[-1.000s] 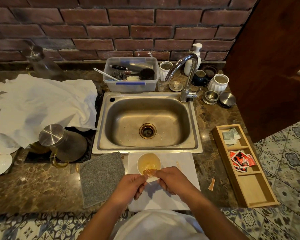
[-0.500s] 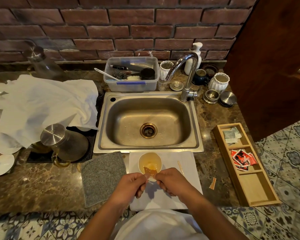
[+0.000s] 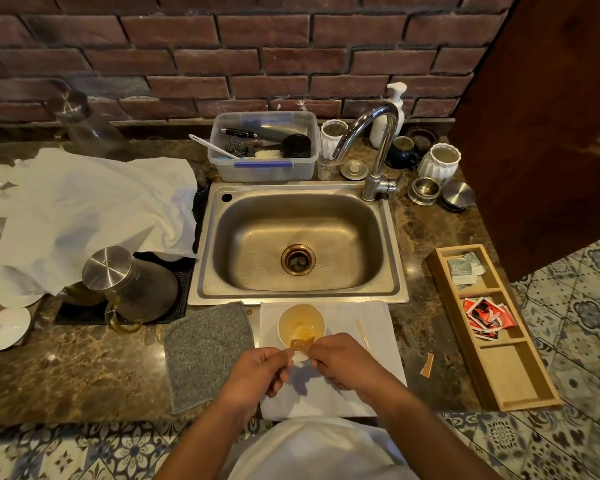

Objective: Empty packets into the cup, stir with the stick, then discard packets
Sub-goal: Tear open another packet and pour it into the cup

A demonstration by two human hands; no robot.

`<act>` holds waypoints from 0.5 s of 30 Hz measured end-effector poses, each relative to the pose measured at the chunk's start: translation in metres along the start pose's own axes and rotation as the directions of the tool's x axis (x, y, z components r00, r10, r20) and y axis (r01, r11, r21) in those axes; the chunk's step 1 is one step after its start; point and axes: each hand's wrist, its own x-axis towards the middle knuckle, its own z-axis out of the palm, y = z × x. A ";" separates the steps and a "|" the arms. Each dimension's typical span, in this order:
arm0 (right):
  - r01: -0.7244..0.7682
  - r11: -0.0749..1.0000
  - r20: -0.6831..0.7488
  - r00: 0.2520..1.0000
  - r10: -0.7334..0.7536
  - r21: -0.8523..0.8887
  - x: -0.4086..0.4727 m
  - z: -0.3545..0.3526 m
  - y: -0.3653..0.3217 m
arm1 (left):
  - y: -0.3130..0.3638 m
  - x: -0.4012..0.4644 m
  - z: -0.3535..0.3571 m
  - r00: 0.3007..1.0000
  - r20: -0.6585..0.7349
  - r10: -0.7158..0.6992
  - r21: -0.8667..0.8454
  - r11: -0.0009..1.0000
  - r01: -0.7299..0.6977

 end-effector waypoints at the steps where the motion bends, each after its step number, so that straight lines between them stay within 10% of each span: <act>1: -0.003 1.000 -0.014 1.000 0.003 0.016 0.001 -0.001 0.000 | 0.001 -0.001 0.000 1.000 0.005 0.004 -0.001 1.000 -0.004; 15: 0.025 0.979 -0.017 1.000 -0.022 0.200 0.003 -0.005 0.001 | 0.004 0.004 -0.001 0.999 0.035 0.009 -0.122 0.992 -0.004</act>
